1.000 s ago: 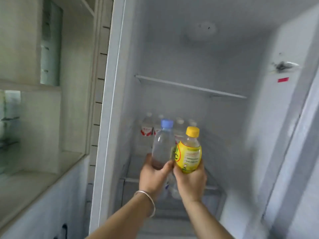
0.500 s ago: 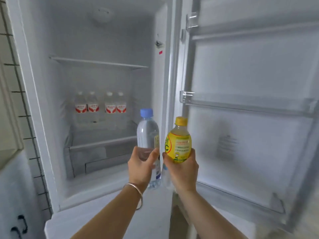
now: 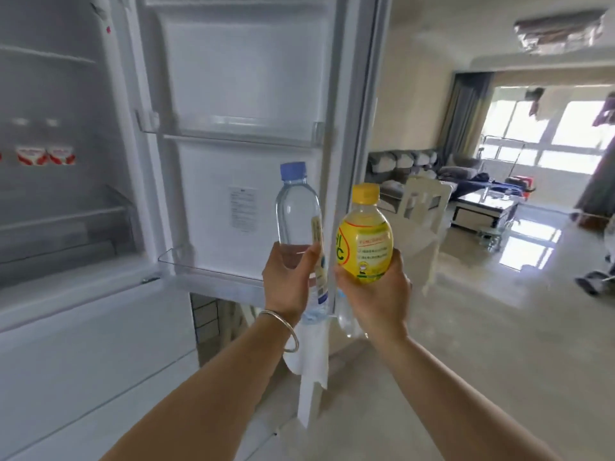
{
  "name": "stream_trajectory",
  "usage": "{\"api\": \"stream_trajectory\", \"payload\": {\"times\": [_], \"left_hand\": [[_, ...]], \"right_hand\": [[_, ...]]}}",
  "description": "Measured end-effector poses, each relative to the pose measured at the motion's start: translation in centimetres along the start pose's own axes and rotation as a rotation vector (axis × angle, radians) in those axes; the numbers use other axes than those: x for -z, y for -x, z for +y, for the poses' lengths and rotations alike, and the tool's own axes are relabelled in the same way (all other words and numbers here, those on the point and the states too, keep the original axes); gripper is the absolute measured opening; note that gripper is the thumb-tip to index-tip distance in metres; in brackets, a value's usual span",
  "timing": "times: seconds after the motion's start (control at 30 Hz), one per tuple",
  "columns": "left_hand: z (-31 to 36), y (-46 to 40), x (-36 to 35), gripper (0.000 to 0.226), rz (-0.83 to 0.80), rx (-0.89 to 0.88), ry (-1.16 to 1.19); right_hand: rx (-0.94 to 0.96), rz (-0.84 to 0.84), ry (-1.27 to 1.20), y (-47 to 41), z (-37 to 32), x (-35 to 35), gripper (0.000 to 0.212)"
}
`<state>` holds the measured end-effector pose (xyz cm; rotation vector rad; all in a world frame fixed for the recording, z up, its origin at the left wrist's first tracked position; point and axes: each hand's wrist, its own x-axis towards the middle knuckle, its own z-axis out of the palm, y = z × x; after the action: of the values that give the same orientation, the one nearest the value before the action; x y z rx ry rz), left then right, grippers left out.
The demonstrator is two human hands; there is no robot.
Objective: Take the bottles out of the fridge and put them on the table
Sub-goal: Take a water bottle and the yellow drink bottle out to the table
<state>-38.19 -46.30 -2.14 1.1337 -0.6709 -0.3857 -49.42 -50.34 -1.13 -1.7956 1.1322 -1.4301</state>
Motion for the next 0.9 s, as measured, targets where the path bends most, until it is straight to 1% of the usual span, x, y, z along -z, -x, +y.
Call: {"api": "stream_trajectory", "payload": {"times": [0.07, 0.2, 0.23, 0.33, 0.4, 0.47, 0.57, 0.6, 0.7, 0.73, 0.83, 0.9], "left_hand": [[-0.9, 1.3, -3.2, 0.044, -0.036, 0.013, -0.024], [-3.0, 2.8, -9.6, 0.032, -0.118, 0.037, -0.046], [-3.7, 2.8, -11.1, 0.033, -0.137, 0.049, -0.041], [-6.4, 1.9, -15.5, 0.048, -0.163, 0.090, -0.038], [-8.3, 1.0, -18.4, 0.048, -0.160, 0.104, -0.026], [-10.1, -0.3, -20.7, 0.054, -0.143, 0.135, -0.035], [-13.5, -4.4, -24.9, 0.063, -0.133, 0.170, -0.024], [-14.7, -6.0, -26.2, 0.060, -0.120, 0.186, -0.027], [-17.8, -10.6, -29.4, 0.044, -0.057, 0.206, -0.050], [-18.9, -12.2, -30.2, 0.044, -0.029, 0.217, -0.064], [-21.8, -17.0, -32.6, 0.060, 0.025, 0.242, -0.080], [-23.7, -19.6, -33.9, 0.065, 0.068, 0.257, -0.106]], "right_hand": [[-0.048, 0.040, 0.009, -0.9, 2.1, 3.0, 0.053], [-0.126, 0.113, 0.025, -3.8, 6.0, 7.6, 0.053], [-0.143, 0.128, 0.039, -4.7, 7.0, 8.5, 0.054], [-0.168, 0.164, 0.079, -7.7, 10.0, 10.1, 0.056], [-0.171, 0.172, 0.106, -10.2, 12.1, 10.6, 0.058], [-0.192, 0.175, 0.130, -12.7, 13.8, 10.4, 0.059], [-0.221, 0.192, 0.152, -18.3, 17.3, 9.2, 0.060], [-0.234, 0.194, 0.162, -20.2, 18.4, 8.6, 0.060], [-0.285, 0.186, 0.162, -25.5, 21.2, 6.3, 0.060], [-0.304, 0.174, 0.158, -27.0, 22.1, 5.4, 0.059], [-0.335, 0.137, 0.135, -31.6, 24.9, 2.8, 0.055], [-0.351, 0.112, 0.138, -34.7, 26.5, 1.0, 0.055]]}}
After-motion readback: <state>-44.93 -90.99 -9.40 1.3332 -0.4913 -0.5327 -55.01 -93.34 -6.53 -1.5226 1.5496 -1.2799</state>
